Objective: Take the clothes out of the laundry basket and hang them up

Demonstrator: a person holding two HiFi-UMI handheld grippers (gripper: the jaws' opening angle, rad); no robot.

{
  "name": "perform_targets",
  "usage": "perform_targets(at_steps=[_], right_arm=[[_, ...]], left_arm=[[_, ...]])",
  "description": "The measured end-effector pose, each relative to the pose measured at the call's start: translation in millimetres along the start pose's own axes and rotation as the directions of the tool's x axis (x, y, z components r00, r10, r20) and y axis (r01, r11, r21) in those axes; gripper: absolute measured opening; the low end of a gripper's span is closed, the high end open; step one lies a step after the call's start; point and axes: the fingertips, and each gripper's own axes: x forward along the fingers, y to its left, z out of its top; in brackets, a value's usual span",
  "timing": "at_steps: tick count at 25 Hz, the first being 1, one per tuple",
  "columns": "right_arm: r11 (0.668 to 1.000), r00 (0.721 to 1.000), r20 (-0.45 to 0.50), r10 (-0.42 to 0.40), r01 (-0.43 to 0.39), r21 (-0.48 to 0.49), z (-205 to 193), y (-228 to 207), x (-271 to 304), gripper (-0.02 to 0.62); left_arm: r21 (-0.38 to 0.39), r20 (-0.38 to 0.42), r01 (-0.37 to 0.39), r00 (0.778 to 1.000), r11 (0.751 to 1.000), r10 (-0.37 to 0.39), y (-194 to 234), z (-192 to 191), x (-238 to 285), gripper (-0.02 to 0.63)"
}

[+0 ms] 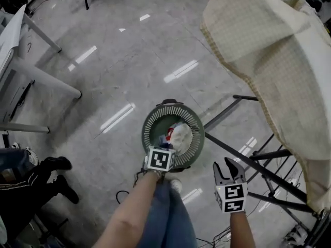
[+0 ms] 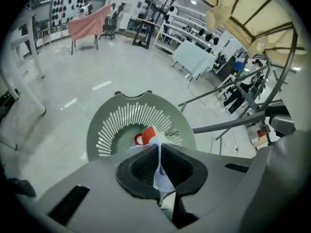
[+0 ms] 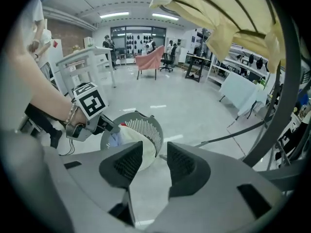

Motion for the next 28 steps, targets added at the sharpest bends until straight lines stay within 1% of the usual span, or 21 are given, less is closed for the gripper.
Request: perform_targets(at_steps=[2, 9, 12, 16, 19, 22, 24, 28], right_arm=[[1.0, 1.0, 0.004, 0.0, 0.0, 0.003, 8.1, -0.3, -17.7, 0.155], [0.999, 1.0, 0.008, 0.023, -0.023, -0.031, 34.5, 3.0, -77.7, 0.153], [0.999, 0.999, 0.034, 0.025, -0.024, -0.042, 53.9, 6.2, -102.6, 0.153], [0.996, 0.998, 0.051, 0.039, -0.035, -0.085, 78.2, 13.8, -137.4, 0.153], [0.992, 0.996, 0.07, 0.052, -0.044, -0.118, 100.1, 18.5, -164.3, 0.153], [0.99, 0.994, 0.083, 0.065, -0.053, -0.133, 120.3, 23.5, -187.2, 0.152], [0.989, 0.994, 0.084, 0.07, -0.058, -0.137, 132.9, 23.5, -199.2, 0.152], [0.988, 0.993, 0.085, 0.081, -0.069, -0.137, 152.3, 23.6, -223.1, 0.152]], left_arm=[[0.001, -0.012, -0.01, 1.0, 1.0, 0.01, -7.4, 0.3, -19.6, 0.017], [0.045, -0.001, -0.013, 1.0, 0.999, 0.013, -42.6, 14.9, -89.1, 0.017], [0.104, 0.012, -0.02, 1.0, 0.994, 0.019, -53.2, 26.3, -125.3, 0.017], [0.19, 0.017, 0.0, 1.0, 0.982, -0.003, -70.7, 34.4, -171.5, 0.017], [0.254, 0.011, 0.001, 1.0, 0.967, -0.004, -77.5, 42.9, -205.3, 0.017], [0.311, -0.011, 0.026, 1.0, 0.95, -0.023, -84.0, 52.3, -238.8, 0.017], [0.355, -0.015, 0.04, 0.999, 0.934, -0.037, -91.4, 63.9, -259.6, 0.017], [0.444, -0.025, 0.032, 0.999, 0.895, -0.024, -104.2, 78.3, -294.6, 0.017]])
